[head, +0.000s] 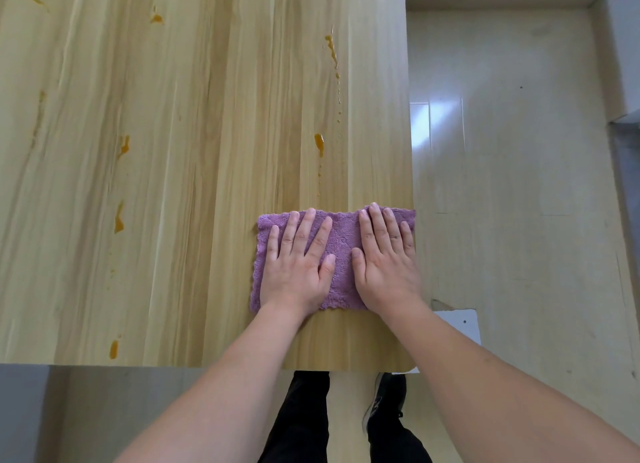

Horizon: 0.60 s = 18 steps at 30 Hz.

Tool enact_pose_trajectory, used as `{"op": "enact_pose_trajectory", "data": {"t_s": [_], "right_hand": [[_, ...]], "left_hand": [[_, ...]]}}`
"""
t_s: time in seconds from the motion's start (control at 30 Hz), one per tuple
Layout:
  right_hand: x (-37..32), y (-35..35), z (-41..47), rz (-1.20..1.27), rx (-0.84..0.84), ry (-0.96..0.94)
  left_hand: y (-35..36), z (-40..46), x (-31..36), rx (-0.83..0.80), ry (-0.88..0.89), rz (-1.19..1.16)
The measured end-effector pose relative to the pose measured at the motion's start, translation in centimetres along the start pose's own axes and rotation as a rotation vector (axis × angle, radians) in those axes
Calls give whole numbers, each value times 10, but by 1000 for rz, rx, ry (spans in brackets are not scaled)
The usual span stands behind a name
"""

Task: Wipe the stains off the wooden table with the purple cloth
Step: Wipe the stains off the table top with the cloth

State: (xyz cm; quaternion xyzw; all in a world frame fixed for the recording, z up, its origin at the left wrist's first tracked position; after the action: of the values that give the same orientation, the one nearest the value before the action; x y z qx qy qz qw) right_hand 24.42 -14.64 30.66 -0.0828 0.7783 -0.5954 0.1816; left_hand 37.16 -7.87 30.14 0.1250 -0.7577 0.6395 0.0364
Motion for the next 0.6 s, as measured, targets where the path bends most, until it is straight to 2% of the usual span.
{"op": "enact_pose_trajectory", "data": {"t_s": [0.6], "right_hand": [[-10,-20,86,-23,67,15]], "left_hand": [[-23,82,-28,-8,27,52]]}}
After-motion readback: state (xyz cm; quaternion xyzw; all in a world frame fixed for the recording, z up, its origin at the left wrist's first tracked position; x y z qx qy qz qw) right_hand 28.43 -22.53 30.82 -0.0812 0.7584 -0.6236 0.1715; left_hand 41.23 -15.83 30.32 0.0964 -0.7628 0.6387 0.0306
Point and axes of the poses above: each hand's wrist, its own z-axis towards the middle knuckle, its own y-axis out of the palm, x = y × z, the point moved 9 cm from there along z, towards the middle knuckle, and after that the axes turned 9 degrees about y, right-handed, at the moved point
